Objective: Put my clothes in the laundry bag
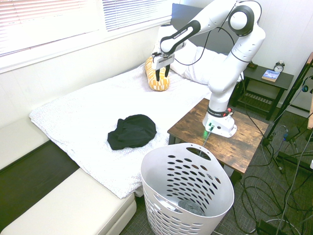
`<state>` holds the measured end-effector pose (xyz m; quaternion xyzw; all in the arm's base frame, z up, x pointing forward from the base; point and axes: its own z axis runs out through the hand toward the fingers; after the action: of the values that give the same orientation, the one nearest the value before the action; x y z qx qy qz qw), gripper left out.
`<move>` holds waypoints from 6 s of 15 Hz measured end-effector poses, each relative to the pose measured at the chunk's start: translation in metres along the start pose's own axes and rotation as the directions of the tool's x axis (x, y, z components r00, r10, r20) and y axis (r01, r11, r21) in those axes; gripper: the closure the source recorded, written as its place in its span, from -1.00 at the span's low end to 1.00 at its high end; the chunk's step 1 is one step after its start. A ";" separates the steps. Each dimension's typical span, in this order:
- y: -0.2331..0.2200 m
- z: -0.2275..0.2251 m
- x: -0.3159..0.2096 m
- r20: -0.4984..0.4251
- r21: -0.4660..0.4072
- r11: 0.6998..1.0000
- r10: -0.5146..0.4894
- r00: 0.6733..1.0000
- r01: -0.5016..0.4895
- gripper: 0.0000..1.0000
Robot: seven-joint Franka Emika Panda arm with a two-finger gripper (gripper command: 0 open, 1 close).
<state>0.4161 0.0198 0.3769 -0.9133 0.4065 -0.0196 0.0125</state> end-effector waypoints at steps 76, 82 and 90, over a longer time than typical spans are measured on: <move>-0.149 -0.209 -0.320 -0.069 -0.052 0.873 -0.487 0.871 0.484 1.00; -0.061 -0.312 -0.445 -0.126 -0.017 0.798 -0.600 0.790 0.603 1.00; 0.025 -0.322 -0.576 -0.070 -0.014 0.692 -0.721 0.690 0.722 1.00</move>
<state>-0.0022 0.4285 0.6824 -0.9982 0.0155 -0.0577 -0.0035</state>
